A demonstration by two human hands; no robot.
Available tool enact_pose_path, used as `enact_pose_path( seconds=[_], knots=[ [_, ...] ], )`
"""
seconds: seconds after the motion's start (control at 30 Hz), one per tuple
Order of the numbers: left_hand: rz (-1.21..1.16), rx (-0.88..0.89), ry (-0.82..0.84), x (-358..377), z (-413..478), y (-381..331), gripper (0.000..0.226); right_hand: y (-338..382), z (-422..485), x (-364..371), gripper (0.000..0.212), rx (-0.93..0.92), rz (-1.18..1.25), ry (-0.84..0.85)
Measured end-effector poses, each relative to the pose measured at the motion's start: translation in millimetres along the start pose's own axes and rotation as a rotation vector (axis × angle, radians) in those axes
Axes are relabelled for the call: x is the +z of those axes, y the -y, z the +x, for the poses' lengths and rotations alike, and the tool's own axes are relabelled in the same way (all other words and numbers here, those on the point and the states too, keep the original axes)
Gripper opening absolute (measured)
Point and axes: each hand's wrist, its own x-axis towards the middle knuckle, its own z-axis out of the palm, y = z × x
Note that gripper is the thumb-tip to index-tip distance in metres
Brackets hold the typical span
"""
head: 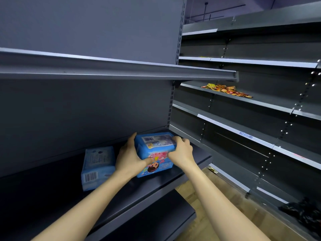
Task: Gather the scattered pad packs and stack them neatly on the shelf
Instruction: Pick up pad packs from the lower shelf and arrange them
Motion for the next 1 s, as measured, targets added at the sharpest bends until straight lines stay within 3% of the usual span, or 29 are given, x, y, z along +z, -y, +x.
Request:
enact_pose_path(
  seconds=[0.1,0.17,0.27,0.33,0.4,0.5,0.57,0.63,0.73,0.87,1.0],
  knots=[
    [-0.01,-0.025,-0.103,3.5,0.0,-6.4,0.096,4.8,-8.1,4.5,0.057,0.018,0.05,-0.162],
    [-0.005,-0.082,-0.181,5.8,1.3,-14.1,0.087,9.9,-14.4,8.6,0.048,0.037,0.276,-0.2],
    [0.039,-0.139,-0.222,10.0,2.0,-25.9,0.09,26.5,-23.0,11.4,0.029,0.221,0.775,0.059],
    [0.073,-0.135,-0.221,14.7,-3.1,-31.5,0.085,30.7,-23.2,11.8,0.021,0.266,0.884,0.181],
    [0.086,-0.107,-0.197,20.2,-12.2,-35.0,0.074,29.6,-19.8,14.6,0.018,0.25,0.907,0.177],
    [0.061,0.021,-0.132,30.7,-28.4,-34.2,0.066,25.2,-17.3,15.9,0.061,0.219,0.943,0.065],
    [0.055,0.128,-0.079,35.1,-39.1,-33.3,0.065,19.3,-15.3,11.2,0.075,0.197,0.994,0.04],
    [0.072,0.2,-0.019,36.0,-47.1,-31.9,0.062,10.4,-12.5,7.1,0.074,0.155,0.951,0.075],
    [0.098,0.274,0.045,36.2,-55.9,-24.8,0.052,4.7,-9.8,1.6,0.096,0.059,0.772,0.118],
    [0.123,0.335,0.16,34.5,-63.1,-16.8,0.048,1.2,-6.3,2.8,0.082,-0.046,0.593,0.133],
    [0.137,0.371,0.034,25.1,-52.9,-9.7,0.032,-5.3,-4.3,0.7,0.074,-0.157,0.467,0.23]
  ],
)
